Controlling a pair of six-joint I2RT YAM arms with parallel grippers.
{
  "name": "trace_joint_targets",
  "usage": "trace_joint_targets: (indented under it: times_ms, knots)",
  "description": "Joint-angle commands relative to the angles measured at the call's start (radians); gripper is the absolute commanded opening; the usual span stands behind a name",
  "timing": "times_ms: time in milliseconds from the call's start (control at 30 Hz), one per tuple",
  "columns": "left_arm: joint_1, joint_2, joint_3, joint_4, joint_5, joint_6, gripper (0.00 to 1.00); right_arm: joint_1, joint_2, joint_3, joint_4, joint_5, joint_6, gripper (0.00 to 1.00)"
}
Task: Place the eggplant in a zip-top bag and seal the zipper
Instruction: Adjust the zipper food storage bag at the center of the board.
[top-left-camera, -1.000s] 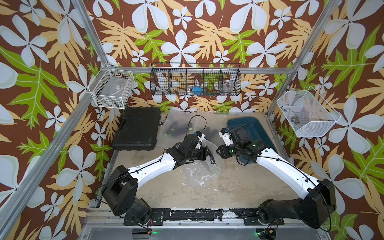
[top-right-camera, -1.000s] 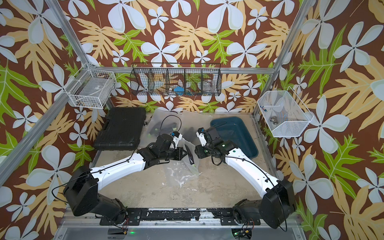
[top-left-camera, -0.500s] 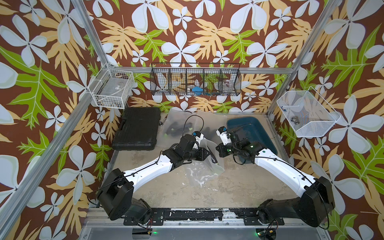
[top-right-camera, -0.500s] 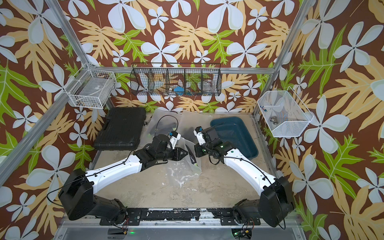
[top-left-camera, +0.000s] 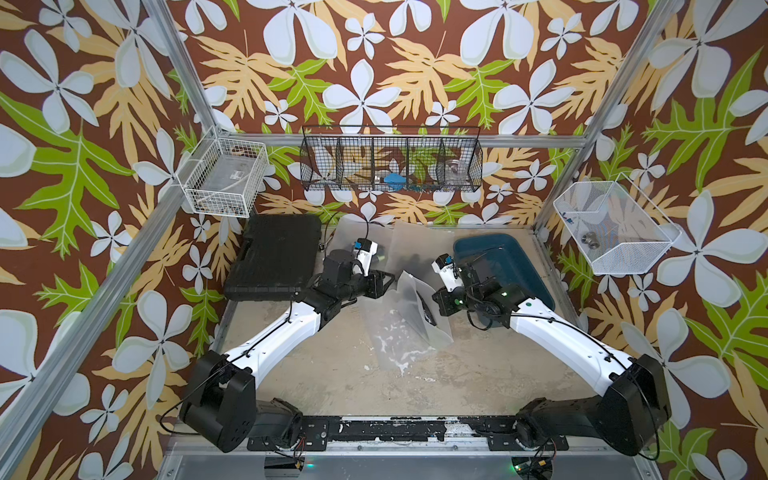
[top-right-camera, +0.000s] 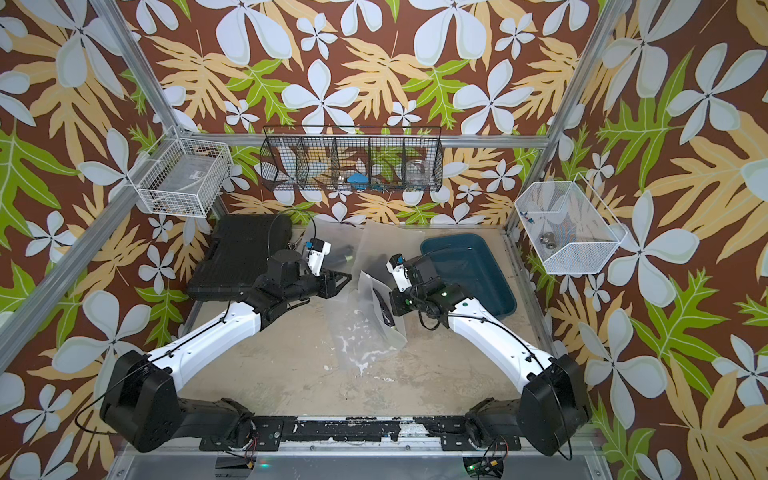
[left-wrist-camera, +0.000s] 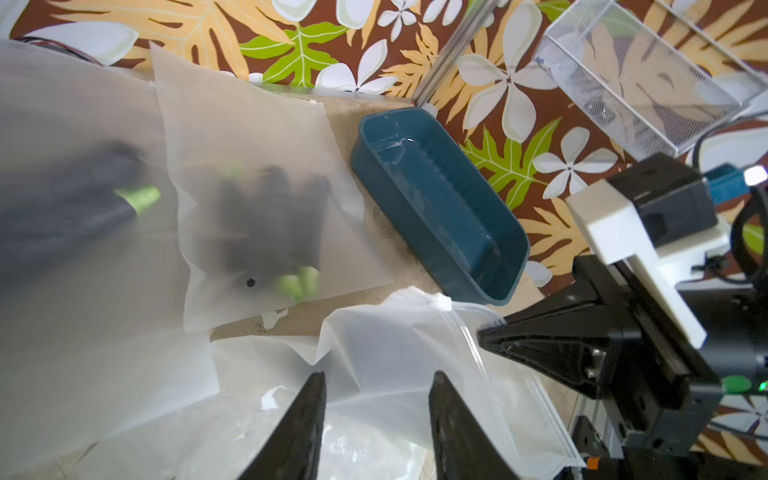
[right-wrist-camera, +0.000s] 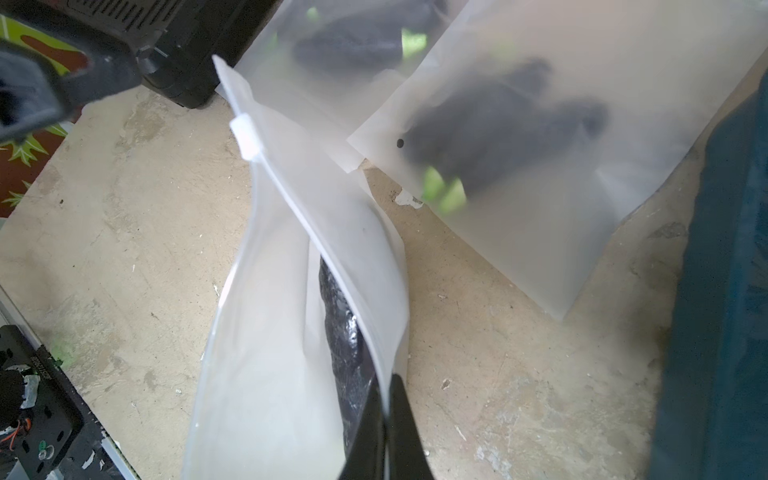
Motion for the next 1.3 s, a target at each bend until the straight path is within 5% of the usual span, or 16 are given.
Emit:
trace_joint_targets:
  times_ms: [0,733,1133,1267]
  knots:
    - [0.004,0.012,-0.003,0.094,0.054,0.142,0.47,0.001,-0.010,0.001,-0.008,-0.015,-0.019,0.00]
    - [0.012,0.214,0.069,0.205,0.295,0.303,0.45,0.001,0.008,0.035,-0.020,-0.066,-0.034,0.00]
    - [0.015,0.217,0.070,0.209,0.304,0.307,0.18,0.002,0.018,0.046,-0.026,-0.051,-0.036,0.00]
    - [0.015,0.209,0.078,0.185,0.309,0.321,0.01,0.001,0.023,0.051,-0.027,-0.058,-0.032,0.00]
